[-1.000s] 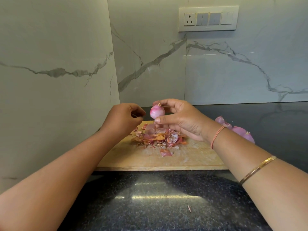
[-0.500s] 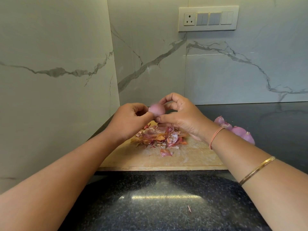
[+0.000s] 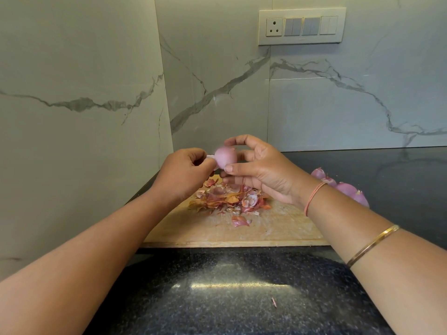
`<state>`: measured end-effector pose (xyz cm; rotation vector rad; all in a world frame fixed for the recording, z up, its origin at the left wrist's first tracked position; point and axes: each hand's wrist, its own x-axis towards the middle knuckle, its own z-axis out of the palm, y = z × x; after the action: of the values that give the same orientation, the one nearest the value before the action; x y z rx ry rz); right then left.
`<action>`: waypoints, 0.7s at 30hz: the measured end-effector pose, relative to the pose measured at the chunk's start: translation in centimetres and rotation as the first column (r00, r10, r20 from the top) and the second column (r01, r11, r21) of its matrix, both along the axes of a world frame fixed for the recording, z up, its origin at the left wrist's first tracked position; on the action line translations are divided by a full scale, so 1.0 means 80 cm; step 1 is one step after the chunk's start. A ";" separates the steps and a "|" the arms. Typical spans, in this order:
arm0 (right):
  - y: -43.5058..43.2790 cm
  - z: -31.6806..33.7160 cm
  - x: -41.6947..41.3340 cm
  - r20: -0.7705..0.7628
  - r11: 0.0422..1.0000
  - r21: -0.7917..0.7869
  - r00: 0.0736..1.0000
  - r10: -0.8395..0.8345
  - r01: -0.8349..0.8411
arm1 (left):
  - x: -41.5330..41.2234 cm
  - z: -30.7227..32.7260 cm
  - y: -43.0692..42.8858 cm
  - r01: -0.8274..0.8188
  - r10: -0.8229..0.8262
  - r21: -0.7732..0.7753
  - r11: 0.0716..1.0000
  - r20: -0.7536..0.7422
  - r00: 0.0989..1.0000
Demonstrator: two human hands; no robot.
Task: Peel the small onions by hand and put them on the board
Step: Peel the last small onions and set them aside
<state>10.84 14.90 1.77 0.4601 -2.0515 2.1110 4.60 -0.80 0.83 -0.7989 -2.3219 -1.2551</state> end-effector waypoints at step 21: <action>0.002 -0.001 -0.003 -0.039 0.961 0.125 0.969 -0.243 0.246 | -0.004 0.001 0.000 -0.129 0.130 -0.217 0.968 -0.010 0.991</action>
<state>10.61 15.06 1.69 0.2303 -2.1166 1.8325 4.25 -0.79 0.90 -0.6989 -2.5003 -0.9602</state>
